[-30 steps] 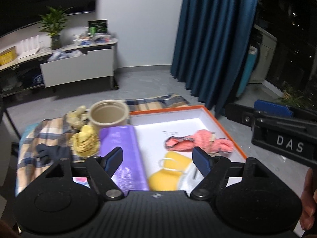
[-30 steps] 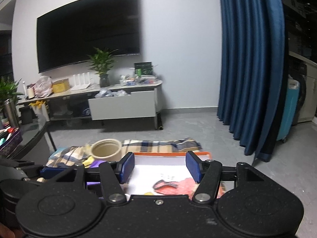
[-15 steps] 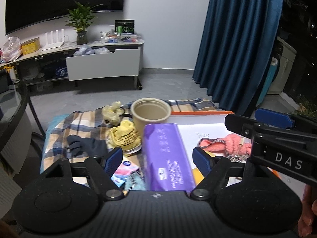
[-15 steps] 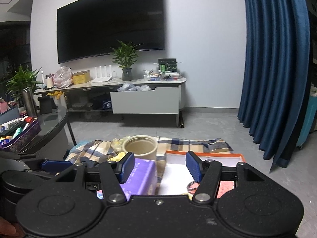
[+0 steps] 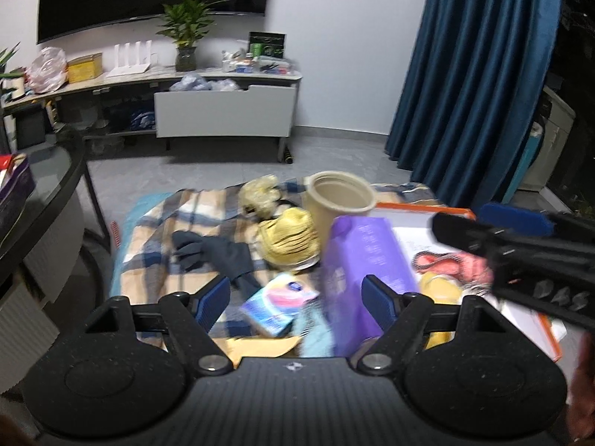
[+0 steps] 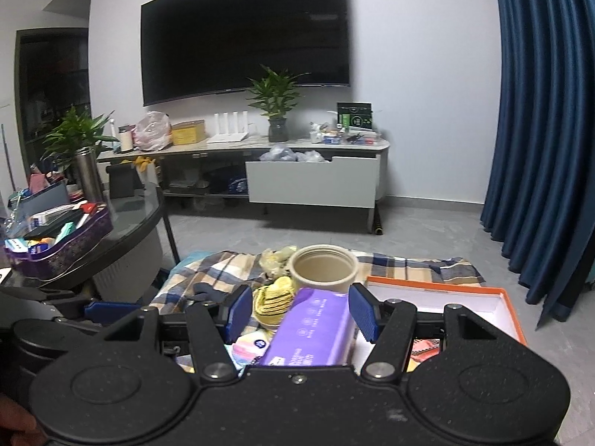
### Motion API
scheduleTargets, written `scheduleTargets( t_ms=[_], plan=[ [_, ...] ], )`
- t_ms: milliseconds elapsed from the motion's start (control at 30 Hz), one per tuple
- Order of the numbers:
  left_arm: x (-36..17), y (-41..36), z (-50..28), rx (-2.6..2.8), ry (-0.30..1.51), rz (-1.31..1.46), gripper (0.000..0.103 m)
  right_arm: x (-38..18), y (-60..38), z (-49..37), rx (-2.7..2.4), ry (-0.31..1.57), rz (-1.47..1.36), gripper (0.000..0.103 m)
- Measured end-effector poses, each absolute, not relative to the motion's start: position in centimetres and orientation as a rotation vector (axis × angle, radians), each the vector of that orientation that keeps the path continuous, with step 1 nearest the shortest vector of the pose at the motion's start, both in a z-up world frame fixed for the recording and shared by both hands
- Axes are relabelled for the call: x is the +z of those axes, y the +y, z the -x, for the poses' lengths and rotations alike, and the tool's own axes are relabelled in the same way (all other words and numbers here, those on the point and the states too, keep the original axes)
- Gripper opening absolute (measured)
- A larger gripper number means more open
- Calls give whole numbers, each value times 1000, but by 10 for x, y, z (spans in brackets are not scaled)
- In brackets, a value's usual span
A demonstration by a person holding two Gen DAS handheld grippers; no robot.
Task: Organize soft objects
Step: 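Move the right tool to the light blue fuzzy towel while the left tool approaches the yellow cloth, then close the right gripper on the blue towel while the left gripper closes on the yellow cloth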
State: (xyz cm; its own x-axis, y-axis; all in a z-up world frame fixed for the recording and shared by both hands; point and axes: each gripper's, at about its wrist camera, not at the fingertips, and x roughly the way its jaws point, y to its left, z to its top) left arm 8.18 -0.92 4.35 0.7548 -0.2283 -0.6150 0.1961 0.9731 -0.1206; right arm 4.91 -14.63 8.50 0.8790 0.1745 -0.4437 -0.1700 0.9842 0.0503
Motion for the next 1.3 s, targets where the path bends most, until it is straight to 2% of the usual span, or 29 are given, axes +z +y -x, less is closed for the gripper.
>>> scheduleTargets(
  t_ms=[333, 467, 700, 733, 800, 833, 933, 1033, 1300],
  plan=[
    [-9, 30, -86, -158, 799, 74, 80, 65, -136, -18, 271, 455, -16, 70],
    [-23, 27, -91, -186, 815, 51, 85, 44, -124, 2, 280, 461, -16, 70],
    [-49, 16, -107, -231, 824, -21, 82, 7, -102, 9, 314, 564, 17, 70],
    [-52, 16, -110, -237, 824, -20, 80, 4, -100, 8, 307, 572, 16, 70],
    [-58, 13, -116, -250, 830, -23, 64, -4, -97, 5, 305, 597, 8, 70],
    [-60, 12, -119, -260, 836, -20, 53, -8, -94, 5, 305, 606, 5, 70],
    [-64, 10, -118, -267, 827, -32, 35, -18, -88, -1, 305, 633, 7, 70],
    [-61, 16, -115, -275, 820, 10, 32, -27, -82, -11, 284, 674, -11, 69],
    [-39, 43, -102, -230, 778, 58, 32, -51, -66, -44, 193, 751, -50, 68]
  ],
)
